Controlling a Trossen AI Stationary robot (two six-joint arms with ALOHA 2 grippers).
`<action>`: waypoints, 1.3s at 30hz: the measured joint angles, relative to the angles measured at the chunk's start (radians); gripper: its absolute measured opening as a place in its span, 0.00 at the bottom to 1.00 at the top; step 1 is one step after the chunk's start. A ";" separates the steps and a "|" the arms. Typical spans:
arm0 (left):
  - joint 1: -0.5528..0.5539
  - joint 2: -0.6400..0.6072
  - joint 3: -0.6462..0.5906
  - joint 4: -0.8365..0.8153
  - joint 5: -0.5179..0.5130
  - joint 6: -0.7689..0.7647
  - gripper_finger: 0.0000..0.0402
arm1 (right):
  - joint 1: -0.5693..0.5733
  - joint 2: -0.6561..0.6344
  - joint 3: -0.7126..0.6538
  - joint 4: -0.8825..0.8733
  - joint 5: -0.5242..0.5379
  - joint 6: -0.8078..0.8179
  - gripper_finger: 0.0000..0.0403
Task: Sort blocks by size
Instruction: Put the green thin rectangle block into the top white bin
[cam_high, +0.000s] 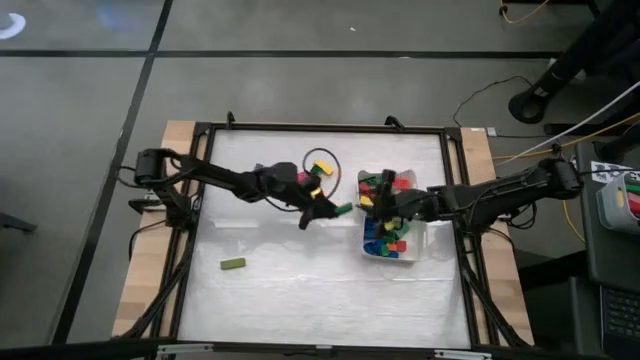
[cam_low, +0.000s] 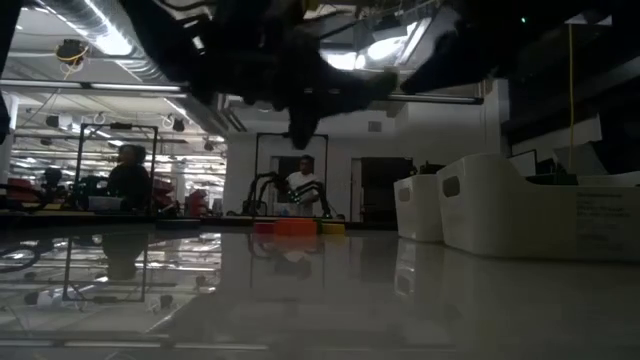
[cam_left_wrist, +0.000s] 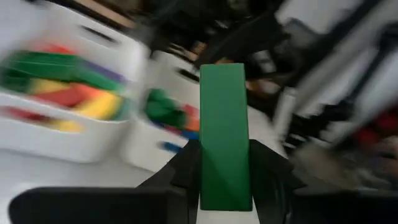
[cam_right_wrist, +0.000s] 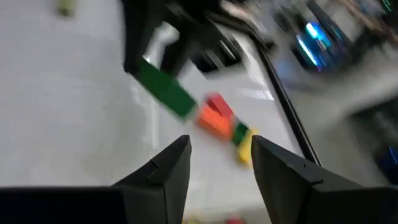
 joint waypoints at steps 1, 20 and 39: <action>-0.006 0.009 0.016 -0.001 0.035 -0.015 0.23 | 0.000 0.016 0.000 0.040 -0.035 -0.044 0.42; -0.041 0.020 0.070 -0.063 0.131 -0.030 0.24 | 0.000 0.122 0.001 0.245 -0.437 -0.216 0.42; -0.041 0.018 0.068 -0.059 0.056 0.033 0.33 | 0.000 0.115 0.001 0.205 -0.345 -0.165 0.13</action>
